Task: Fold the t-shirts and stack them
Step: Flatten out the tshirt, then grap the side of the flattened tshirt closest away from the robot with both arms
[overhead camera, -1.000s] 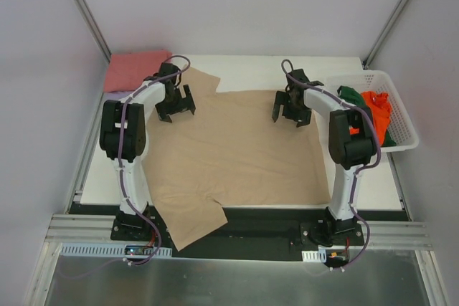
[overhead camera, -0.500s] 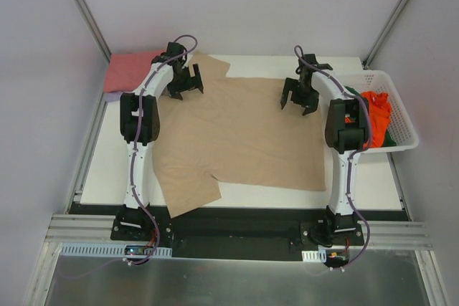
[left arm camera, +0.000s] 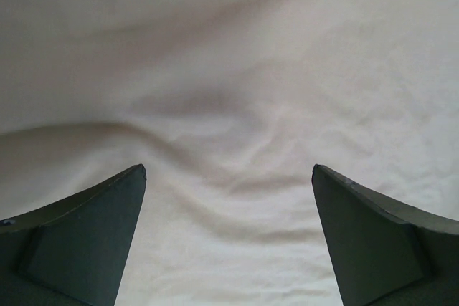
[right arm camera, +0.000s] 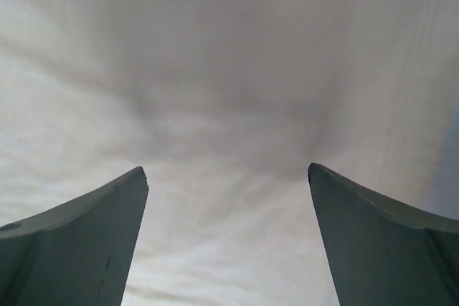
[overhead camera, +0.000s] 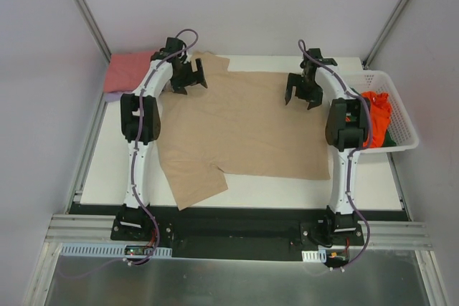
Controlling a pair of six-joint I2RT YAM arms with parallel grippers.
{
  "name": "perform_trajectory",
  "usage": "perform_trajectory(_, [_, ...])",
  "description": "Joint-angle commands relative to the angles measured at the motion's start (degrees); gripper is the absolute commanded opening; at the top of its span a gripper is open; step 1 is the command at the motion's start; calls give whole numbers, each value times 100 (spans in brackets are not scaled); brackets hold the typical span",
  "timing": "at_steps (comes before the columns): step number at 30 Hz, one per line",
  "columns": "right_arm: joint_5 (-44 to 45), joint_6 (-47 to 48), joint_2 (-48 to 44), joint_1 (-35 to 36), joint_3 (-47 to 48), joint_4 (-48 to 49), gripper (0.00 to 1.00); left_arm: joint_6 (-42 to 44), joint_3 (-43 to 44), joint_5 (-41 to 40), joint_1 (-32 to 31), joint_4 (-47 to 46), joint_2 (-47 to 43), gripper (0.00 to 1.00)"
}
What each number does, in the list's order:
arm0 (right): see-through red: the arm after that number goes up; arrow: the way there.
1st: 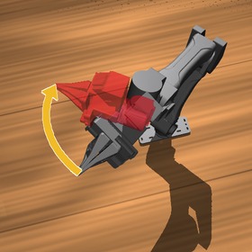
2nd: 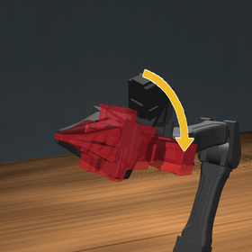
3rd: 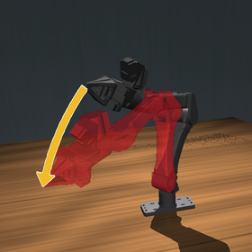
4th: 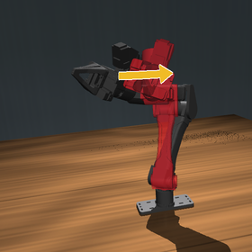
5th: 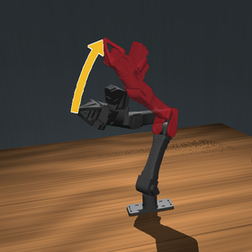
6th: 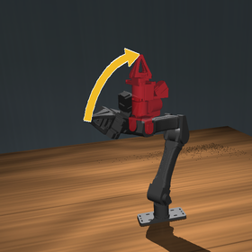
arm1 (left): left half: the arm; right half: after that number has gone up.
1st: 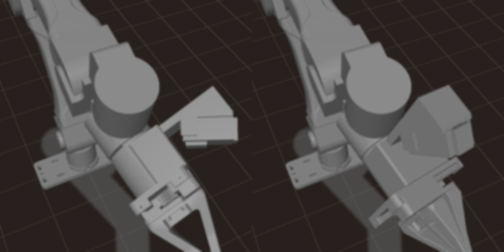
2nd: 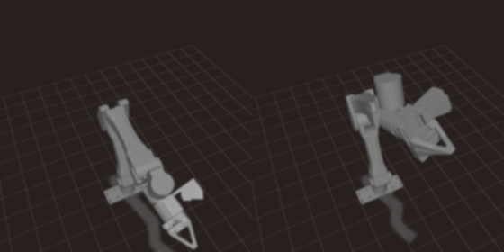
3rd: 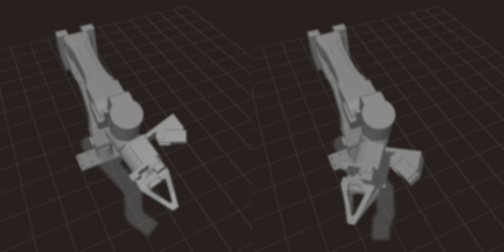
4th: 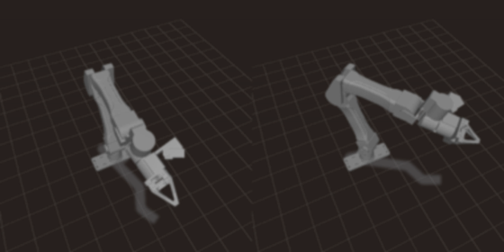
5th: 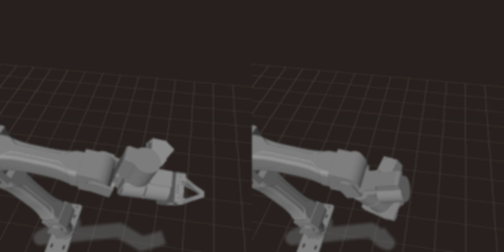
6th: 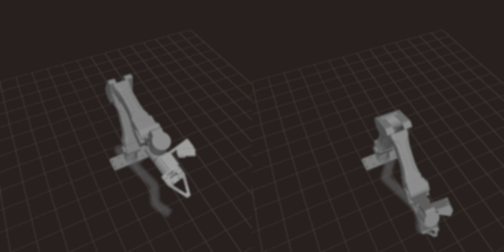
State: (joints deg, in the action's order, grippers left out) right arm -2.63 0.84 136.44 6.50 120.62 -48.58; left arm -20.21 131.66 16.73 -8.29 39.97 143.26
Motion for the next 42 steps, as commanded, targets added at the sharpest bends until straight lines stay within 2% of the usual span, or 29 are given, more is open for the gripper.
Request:
perform_trajectory(1, [228,390,-1793,386,-669,-3,96,105,-568,-45,-268,91,-1763,99])
perform_trajectory(4, [1184,417,-2900,851,-1634,269,96,43,-1876,-844,-558,-41,-3054,99])
perform_trajectory(6, [1668,294,-3699,1167,-2626,628,96,-149,-3235,-1267,-734,-356,-4064,99])
perform_trajectory(8, [1801,67,-4499,1344,-3723,989,96,-474,-4667,-1505,-892,-734,-5327,99])
perform_trajectory(11, [1478,-443,-5748,1406,-5122,1516,96,-1115,-6681,-1909,-1217,-1061,-6912,99])
perform_trajectory(16, [1537,-962,-7295,1424,-6873,1940,96,-2212,-9206,-1929,-1736,-877,-9110,99])
perform_trajectory(19, [2011,-1199,-8096,1380,-7534,1739,96,-3004,-10192,-1508,-1965,-614,-10288,99])
perform_trajectory(22, [2065,-1306,-8747,1354,-7912,1579,96,-3577,-10738,-1305,-2219,-350,-10993,97])
perform_trajectory(24, [2021,-1315,-9011,1336,-8097,1588,96,-3744,-10915,-1260,-2360,-183,-11048,95])
perform_trajectory(28, [2012,-1315,-9179,1310,-8203,1553,96,-3771,-10933,-1339,-2580,-24,-10592,91])
perform_trajectory(32, [2039,-1306,-9074,1248,-8221,1492,96,-3868,-10942,-1321,-2844,-24,-10266,75])
perform_trajectory(37, [2074,-1306,-8863,1187,-8221,1492,96,-3842,-10907,-1401,-3011,-15,-9976,64])
perform_trajectory(42, [2092,-1306,-8749,1090,-8283,1544,96,-3631,-10740,-1533,-3126,-24,-9511,59])
